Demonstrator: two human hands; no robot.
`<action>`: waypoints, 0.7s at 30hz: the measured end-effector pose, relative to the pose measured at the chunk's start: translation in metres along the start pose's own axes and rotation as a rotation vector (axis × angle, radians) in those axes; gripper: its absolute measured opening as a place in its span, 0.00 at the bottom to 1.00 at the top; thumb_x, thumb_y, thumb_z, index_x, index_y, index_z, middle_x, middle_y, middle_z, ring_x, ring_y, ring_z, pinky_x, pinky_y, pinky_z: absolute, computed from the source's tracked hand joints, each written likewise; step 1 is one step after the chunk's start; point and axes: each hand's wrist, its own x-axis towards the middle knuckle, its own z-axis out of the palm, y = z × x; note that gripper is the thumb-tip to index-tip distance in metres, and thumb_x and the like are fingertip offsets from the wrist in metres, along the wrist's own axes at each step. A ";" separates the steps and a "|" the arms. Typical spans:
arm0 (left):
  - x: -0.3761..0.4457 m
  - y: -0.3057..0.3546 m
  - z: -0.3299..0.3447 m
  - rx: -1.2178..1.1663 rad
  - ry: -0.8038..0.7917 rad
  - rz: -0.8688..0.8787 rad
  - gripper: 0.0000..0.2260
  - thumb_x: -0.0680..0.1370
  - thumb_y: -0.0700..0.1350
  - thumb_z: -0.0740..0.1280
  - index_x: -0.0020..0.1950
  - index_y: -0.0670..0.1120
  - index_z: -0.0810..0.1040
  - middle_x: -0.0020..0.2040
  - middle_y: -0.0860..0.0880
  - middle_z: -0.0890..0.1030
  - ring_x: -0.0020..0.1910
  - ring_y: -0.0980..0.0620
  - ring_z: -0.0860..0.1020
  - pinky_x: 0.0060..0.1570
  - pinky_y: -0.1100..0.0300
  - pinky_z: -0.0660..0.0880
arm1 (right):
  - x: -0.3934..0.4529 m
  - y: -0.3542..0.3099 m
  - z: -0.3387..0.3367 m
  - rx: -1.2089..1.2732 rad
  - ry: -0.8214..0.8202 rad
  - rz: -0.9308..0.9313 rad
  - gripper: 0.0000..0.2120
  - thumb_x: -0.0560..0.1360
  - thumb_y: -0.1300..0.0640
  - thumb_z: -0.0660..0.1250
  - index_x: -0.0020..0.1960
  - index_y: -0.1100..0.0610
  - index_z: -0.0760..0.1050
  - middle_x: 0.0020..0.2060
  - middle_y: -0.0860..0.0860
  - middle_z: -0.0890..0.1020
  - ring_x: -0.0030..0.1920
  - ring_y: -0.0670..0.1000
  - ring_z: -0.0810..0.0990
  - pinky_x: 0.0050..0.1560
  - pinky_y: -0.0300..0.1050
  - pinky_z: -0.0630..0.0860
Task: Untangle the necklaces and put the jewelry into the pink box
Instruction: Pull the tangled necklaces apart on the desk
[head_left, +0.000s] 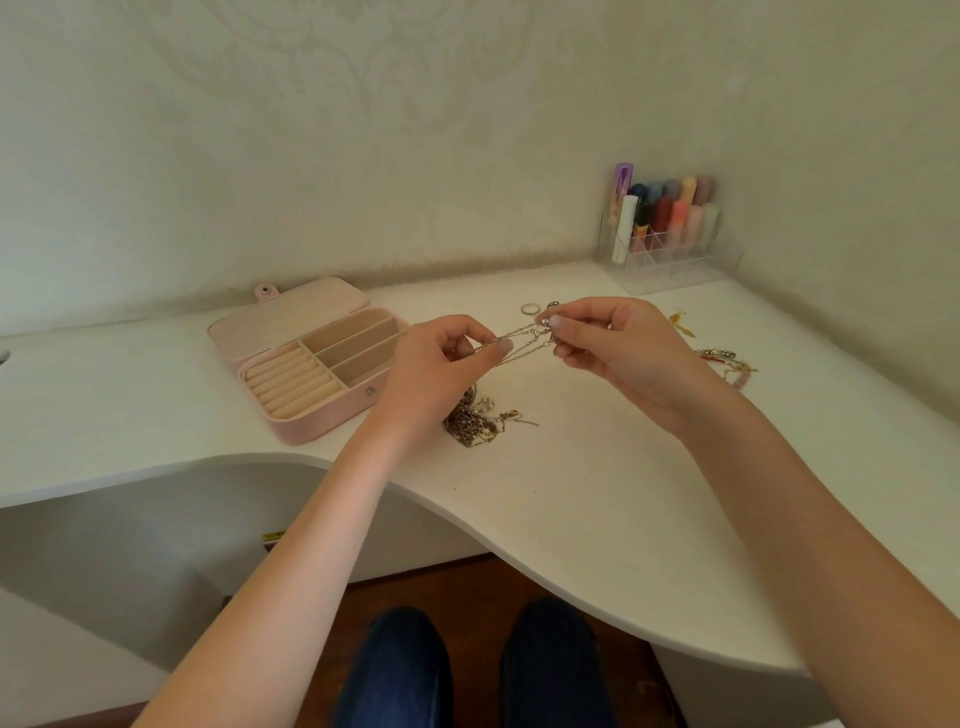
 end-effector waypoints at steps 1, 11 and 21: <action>0.000 0.000 0.001 0.013 -0.011 0.000 0.06 0.74 0.46 0.72 0.40 0.44 0.80 0.27 0.47 0.70 0.24 0.59 0.64 0.27 0.69 0.62 | 0.000 -0.001 0.000 -0.005 0.010 -0.003 0.05 0.76 0.62 0.66 0.49 0.59 0.80 0.38 0.51 0.82 0.39 0.45 0.80 0.45 0.36 0.78; -0.003 -0.005 -0.001 -0.014 -0.030 -0.057 0.07 0.76 0.45 0.69 0.42 0.43 0.79 0.29 0.47 0.76 0.26 0.52 0.79 0.34 0.57 0.77 | -0.002 -0.009 0.003 0.182 0.098 0.017 0.05 0.81 0.62 0.58 0.49 0.57 0.72 0.31 0.50 0.76 0.32 0.48 0.78 0.38 0.40 0.77; 0.000 -0.021 -0.002 0.035 0.172 -0.036 0.07 0.81 0.43 0.60 0.47 0.42 0.74 0.35 0.47 0.77 0.29 0.57 0.78 0.33 0.66 0.72 | -0.001 -0.013 -0.004 0.341 0.148 0.034 0.07 0.81 0.63 0.55 0.48 0.57 0.71 0.31 0.50 0.70 0.22 0.45 0.59 0.23 0.36 0.60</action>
